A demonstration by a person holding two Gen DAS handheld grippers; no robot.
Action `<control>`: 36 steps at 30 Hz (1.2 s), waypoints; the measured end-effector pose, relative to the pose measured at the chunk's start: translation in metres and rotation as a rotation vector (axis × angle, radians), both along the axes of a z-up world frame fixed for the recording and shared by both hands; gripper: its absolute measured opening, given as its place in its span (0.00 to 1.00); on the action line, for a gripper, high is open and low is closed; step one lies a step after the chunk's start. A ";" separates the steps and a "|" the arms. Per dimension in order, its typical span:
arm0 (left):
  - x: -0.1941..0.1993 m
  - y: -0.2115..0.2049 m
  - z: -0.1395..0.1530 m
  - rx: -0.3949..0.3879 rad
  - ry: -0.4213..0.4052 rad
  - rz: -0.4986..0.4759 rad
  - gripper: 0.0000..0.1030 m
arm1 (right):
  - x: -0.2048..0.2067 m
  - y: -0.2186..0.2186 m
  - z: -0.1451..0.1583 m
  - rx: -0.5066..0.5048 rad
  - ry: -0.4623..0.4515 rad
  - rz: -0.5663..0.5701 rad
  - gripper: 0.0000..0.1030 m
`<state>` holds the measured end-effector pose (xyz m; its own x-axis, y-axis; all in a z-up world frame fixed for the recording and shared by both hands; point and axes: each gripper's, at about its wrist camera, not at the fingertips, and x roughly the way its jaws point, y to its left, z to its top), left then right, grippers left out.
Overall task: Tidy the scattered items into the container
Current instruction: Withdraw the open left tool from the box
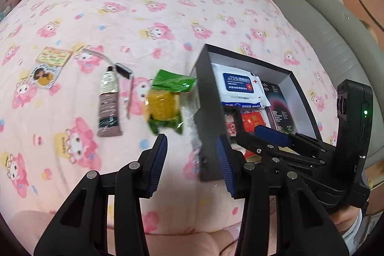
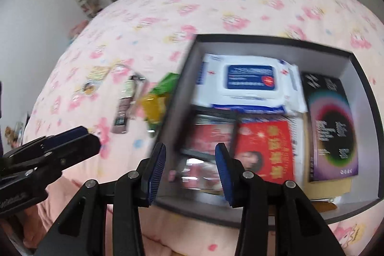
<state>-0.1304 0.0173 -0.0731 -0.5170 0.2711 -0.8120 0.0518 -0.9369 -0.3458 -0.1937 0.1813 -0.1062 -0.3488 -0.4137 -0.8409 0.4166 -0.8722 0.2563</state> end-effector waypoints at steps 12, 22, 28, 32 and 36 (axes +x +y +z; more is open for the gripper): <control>0.043 -0.041 0.002 0.024 0.023 0.040 0.42 | 0.045 -0.043 0.008 0.075 0.059 0.017 0.45; 0.068 -0.066 0.026 0.037 0.099 0.063 0.39 | 0.072 -0.068 0.055 0.021 0.146 0.015 0.44; 0.080 -0.085 0.043 0.032 0.141 0.091 0.39 | 0.087 -0.091 0.080 0.027 0.203 0.040 0.44; 0.084 -0.101 0.049 0.038 0.159 0.121 0.39 | 0.091 -0.107 0.087 0.029 0.219 0.055 0.44; 0.089 -0.116 0.054 0.044 0.173 0.151 0.39 | 0.094 -0.122 0.095 0.022 0.236 0.068 0.44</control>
<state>-0.0418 -0.0983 -0.0192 -0.6848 0.2132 -0.6969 0.1269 -0.9068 -0.4021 -0.0999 0.0590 -0.0117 -0.5089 -0.4249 -0.7487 0.5202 -0.8448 0.1258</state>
